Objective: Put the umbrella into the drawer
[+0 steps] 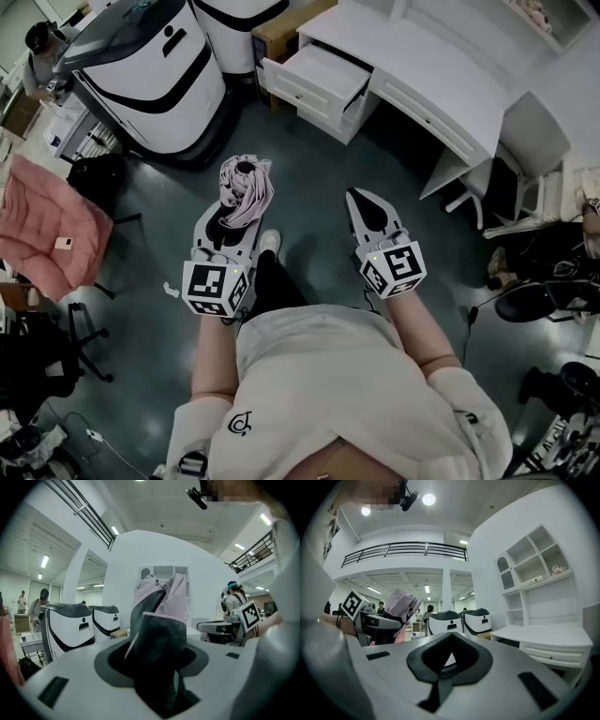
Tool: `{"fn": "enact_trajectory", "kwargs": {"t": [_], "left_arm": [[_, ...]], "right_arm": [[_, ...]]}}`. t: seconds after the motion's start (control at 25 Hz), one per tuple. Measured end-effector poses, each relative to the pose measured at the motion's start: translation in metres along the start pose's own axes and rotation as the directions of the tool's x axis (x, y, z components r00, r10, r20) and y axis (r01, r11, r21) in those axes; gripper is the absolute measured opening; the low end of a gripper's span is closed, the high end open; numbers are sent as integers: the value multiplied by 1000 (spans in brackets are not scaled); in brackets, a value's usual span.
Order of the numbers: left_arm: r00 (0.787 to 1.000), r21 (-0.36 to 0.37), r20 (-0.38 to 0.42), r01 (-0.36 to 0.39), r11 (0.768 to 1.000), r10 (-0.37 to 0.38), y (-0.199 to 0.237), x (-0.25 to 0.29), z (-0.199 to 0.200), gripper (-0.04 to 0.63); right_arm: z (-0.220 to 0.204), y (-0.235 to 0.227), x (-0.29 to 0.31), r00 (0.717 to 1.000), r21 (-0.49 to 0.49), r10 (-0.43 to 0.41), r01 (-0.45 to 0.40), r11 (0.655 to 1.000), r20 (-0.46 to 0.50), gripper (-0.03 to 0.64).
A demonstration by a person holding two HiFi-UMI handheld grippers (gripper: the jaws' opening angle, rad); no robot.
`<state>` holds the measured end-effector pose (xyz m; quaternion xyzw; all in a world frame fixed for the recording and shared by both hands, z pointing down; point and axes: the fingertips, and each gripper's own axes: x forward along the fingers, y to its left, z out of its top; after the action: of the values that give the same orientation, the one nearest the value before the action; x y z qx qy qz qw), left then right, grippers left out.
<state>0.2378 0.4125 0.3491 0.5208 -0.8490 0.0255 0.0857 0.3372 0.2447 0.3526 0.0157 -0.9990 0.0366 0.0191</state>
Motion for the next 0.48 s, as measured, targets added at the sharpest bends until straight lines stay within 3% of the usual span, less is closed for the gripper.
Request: {"fn": "enact_trajectory", "kwargs": {"t": [0.32, 0.48], "left_arm": [[997, 4, -14, 72, 997, -72, 132, 103, 28, 225], [992, 59, -15, 125, 990, -124, 188, 159, 46, 225]], "right_arm": [[13, -22, 155, 997, -12, -74, 74, 997, -25, 6], [19, -47, 224, 988, 0, -155, 155, 988, -20, 6]]}}
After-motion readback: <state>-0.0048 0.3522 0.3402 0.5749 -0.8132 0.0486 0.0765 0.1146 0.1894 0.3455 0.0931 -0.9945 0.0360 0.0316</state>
